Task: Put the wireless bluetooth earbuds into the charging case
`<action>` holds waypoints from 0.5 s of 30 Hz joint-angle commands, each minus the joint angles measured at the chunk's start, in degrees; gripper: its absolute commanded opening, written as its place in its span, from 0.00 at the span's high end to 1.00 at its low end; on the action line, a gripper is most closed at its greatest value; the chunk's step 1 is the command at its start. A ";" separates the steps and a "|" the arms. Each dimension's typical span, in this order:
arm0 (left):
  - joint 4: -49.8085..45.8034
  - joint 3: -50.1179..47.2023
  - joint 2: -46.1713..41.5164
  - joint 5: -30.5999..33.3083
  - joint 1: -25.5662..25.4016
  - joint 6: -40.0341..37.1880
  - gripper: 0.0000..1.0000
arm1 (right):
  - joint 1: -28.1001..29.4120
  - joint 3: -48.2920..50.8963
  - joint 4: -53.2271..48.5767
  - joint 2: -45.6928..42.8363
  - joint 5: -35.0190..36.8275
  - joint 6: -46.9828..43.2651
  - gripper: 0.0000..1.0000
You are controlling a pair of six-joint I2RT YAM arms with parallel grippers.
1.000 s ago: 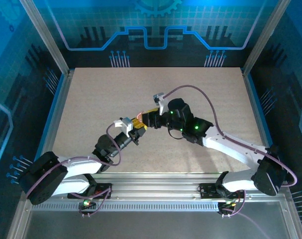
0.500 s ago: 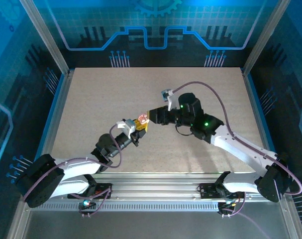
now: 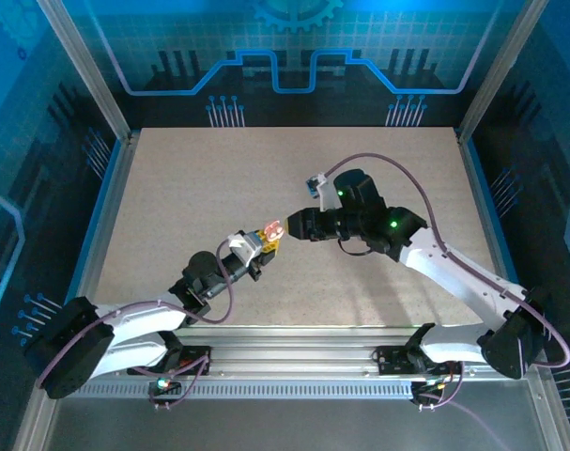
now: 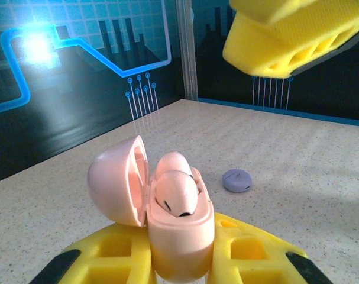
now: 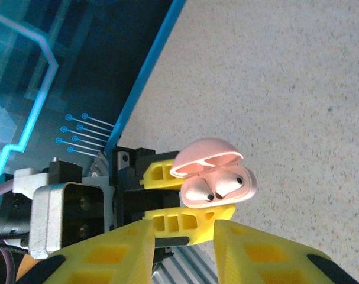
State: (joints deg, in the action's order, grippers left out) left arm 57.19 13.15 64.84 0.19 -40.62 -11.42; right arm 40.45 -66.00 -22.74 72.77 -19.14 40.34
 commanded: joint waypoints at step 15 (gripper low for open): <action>-7.01 2.94 -4.98 -9.07 -0.16 1.16 0.82 | -4.52 0.71 -3.42 -6.40 1.85 -15.40 0.64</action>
State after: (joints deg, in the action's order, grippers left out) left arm 52.58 14.02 61.71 -5.54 -40.62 -11.49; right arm 36.91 -65.84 -25.76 69.41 -18.20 30.70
